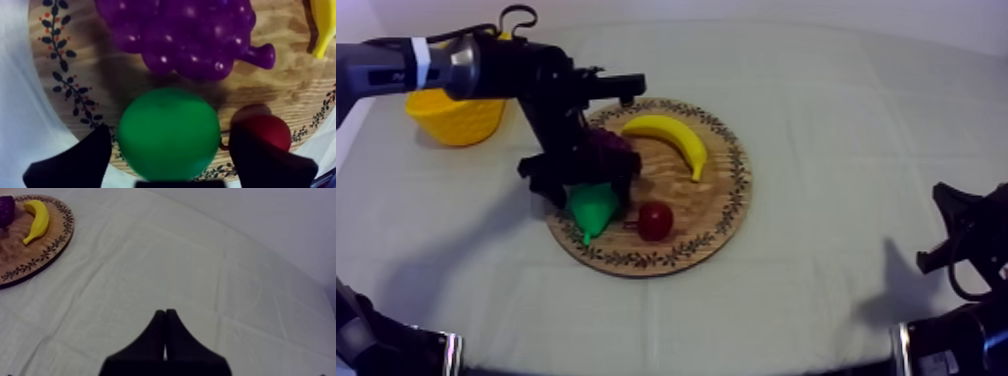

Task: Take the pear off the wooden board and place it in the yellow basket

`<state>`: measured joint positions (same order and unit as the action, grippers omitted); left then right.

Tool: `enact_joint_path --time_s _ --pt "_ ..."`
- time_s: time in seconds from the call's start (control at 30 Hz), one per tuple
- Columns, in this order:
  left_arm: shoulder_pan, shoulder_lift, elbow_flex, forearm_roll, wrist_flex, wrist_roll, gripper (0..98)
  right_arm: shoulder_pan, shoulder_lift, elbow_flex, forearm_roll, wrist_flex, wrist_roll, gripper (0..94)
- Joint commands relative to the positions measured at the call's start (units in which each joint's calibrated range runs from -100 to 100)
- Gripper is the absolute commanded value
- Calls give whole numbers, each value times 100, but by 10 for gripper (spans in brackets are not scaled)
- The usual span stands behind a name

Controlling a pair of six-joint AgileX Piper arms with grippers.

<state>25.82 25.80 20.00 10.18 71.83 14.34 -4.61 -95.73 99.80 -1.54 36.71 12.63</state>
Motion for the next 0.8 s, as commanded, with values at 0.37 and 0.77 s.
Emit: enact_joint_path --time_s 0.37,0.77 --pt "18 -89 59 -22 1 67 533 1 -3 -2 0 -1 -1 2" --pt "-70 -1146 -464 -217 699 117 524 1 -3 -2 0 -1 -1 2"
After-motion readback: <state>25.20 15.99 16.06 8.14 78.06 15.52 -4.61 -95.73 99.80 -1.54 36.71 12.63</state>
